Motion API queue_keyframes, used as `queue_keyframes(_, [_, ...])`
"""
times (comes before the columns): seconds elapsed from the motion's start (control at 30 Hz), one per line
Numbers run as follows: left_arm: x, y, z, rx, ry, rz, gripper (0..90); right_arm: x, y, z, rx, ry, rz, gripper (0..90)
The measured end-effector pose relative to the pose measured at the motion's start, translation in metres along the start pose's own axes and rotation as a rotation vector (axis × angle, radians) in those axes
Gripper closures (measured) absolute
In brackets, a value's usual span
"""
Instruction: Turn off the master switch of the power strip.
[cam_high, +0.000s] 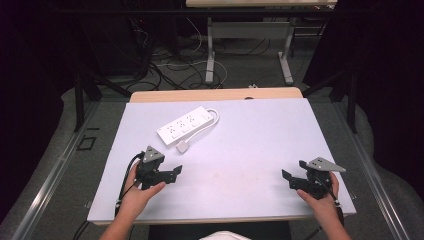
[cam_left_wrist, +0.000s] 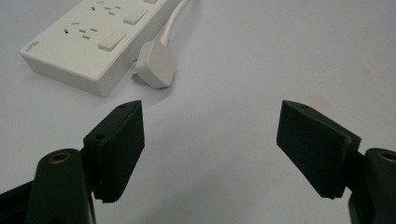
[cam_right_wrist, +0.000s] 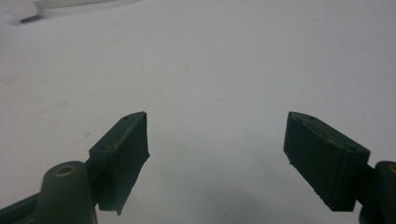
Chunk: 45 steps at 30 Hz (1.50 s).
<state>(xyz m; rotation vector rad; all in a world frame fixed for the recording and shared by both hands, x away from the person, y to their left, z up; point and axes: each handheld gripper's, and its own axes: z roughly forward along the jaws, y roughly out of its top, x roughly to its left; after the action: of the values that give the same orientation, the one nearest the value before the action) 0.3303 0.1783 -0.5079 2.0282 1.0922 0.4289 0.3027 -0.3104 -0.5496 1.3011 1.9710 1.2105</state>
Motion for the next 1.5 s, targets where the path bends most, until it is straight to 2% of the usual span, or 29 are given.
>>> queue_keyframes(0.1, [-0.001, 0.006, 0.002, -0.010, -0.013, -0.015, 24.4, 0.000, 0.000, 0.000, 0.001, 0.001, -0.006, 21.7])
queue_keyframes(0.33, [-0.002, 0.018, 0.006, -0.026, -0.013, -0.029, 26.0, 0.000, 0.000, 0.000, 0.002, -0.002, -0.015, 21.7])
queue_keyframes(0.7, [0.000, 0.037, 0.010, -0.018, -0.021, -0.021, 33.8, 0.000, 0.000, 0.000, 0.003, 0.004, -0.007, 21.7])
queue_keyframes(0.77, [-0.001, 0.041, 0.011, -0.030, -0.022, -0.025, 34.5, 0.000, 0.000, 0.000, 0.003, 0.004, -0.007, 21.7])
queue_keyframes(0.9, [0.000, 0.049, 0.013, -0.022, -0.035, -0.015, 35.5, 0.000, 0.000, 0.000, 0.001, 0.003, -0.010, 21.7])
queue_keyframes(0.93, [-0.001, 0.050, 0.014, -0.033, -0.040, -0.031, 35.8, 0.000, 0.000, 0.000, 0.002, 0.003, -0.011, 21.6])
queue_keyframes(1.03, [0.000, 0.055, 0.016, -0.027, -0.041, -0.023, 36.8, -0.001, -0.001, 0.001, 0.001, 0.003, -0.016, 21.6])
queue_keyframes(1.07, [0.001, 0.057, 0.016, -0.027, -0.039, -0.021, 37.0, -0.002, 0.000, -0.001, 0.027, -0.001, -0.019, 21.4])
queue_keyframes(1.23, [0.001, 0.065, 0.018, -0.039, -0.039, -0.028, 38.2, -0.001, -0.001, 0.001, -0.006, -0.005, -0.012, 21.3])
queue_keyframes(1.3, [0.001, 0.068, 0.019, -0.053, -0.033, -0.039, 38.3, -0.002, 0.000, -0.001, 0.026, -0.003, -0.016, 21.3])
queue_keyframes(1.37, [0.001, 0.072, 0.020, -0.053, -0.031, -0.042, 38.5, -0.001, -0.001, 0.001, 0.004, -0.004, -0.012, 21.3])
queue_keyframes(1.5, [0.002, 0.077, 0.022, -0.046, -0.040, -0.041, 39.4, -0.002, -0.001, 0.001, 0.004, -0.006, -0.012, 21.3])
